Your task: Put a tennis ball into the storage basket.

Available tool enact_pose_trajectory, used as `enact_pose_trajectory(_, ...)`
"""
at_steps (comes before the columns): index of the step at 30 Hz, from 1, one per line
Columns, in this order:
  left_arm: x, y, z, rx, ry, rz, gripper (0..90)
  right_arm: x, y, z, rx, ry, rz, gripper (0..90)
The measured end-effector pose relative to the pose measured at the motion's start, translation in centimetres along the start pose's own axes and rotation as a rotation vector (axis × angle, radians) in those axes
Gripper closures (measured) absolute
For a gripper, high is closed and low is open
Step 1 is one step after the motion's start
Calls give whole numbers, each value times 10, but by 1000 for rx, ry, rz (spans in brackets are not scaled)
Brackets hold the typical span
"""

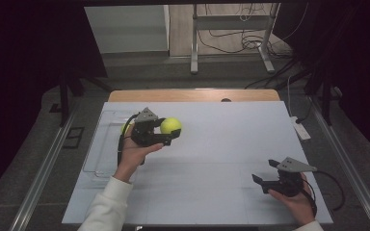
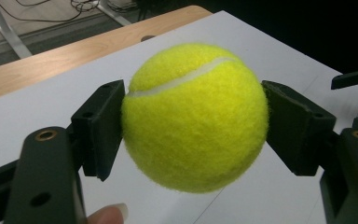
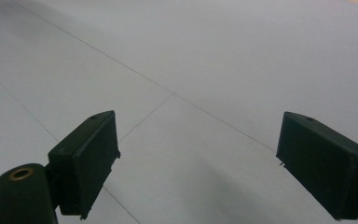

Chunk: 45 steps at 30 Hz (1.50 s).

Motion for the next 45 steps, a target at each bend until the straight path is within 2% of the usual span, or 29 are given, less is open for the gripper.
enact_pose_trajectory(24,-2,-11,-11,-41,-18,20,269,0,0,0,3,0,4,127)
enact_pose_trajectory(38,1,-19,-25,-76,-48,24,269,-1,-1,1,8,2,5,127)
enact_pose_trajectory(45,1,-22,-29,-92,-49,26,269,-1,-1,1,10,0,2,127)
Point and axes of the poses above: each handheld gripper's, and its own axes: y roughly forward along the jaws, x roughly out of its underside, z roughly to its right, the point moved 5 cm from there along y, roughly forward along the jaws, and after that the axes turned 3 degrees about -x, right-handed, at the moved point
